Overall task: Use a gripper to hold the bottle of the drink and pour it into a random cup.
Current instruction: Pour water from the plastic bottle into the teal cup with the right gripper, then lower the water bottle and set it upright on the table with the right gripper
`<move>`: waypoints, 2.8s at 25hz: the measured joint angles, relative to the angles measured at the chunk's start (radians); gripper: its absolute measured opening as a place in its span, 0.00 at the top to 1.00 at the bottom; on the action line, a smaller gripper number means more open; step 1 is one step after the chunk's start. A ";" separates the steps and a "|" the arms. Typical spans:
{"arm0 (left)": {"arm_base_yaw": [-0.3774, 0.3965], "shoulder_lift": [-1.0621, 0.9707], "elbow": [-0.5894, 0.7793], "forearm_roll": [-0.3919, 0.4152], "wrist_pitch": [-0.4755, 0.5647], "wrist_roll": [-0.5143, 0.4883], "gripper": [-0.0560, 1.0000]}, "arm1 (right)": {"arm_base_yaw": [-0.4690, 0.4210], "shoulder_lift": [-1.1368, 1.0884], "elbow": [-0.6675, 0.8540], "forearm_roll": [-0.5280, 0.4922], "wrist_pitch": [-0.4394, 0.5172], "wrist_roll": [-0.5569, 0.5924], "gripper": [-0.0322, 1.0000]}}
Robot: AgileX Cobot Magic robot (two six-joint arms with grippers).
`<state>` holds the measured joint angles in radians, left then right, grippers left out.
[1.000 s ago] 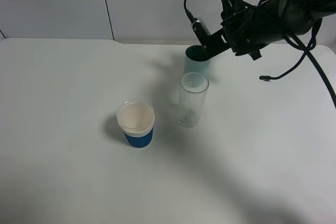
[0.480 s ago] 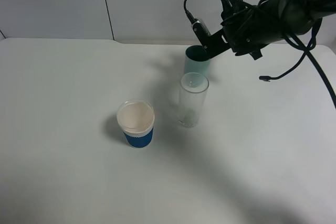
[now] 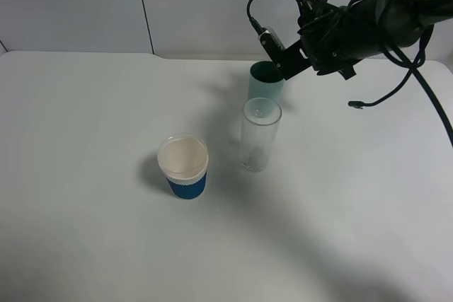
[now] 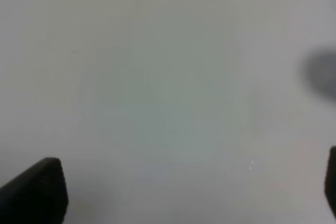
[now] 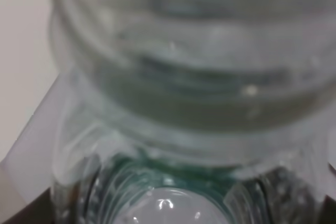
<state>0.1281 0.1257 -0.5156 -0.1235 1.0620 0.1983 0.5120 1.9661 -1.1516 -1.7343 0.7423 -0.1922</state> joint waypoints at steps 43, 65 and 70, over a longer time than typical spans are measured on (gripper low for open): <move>0.000 0.000 0.000 0.000 0.000 0.000 0.01 | 0.000 0.000 0.000 0.071 -0.015 0.965 0.42; 0.000 0.000 0.000 0.000 0.000 0.000 0.01 | -0.063 -0.139 0.000 0.396 -0.124 1.169 0.42; 0.000 0.000 0.000 0.000 0.000 0.000 0.01 | -0.101 -0.154 0.000 0.592 -0.239 0.978 0.42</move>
<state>0.1281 0.1257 -0.5156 -0.1235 1.0620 0.1983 0.4111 1.8116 -1.1516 -1.1428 0.5031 0.7858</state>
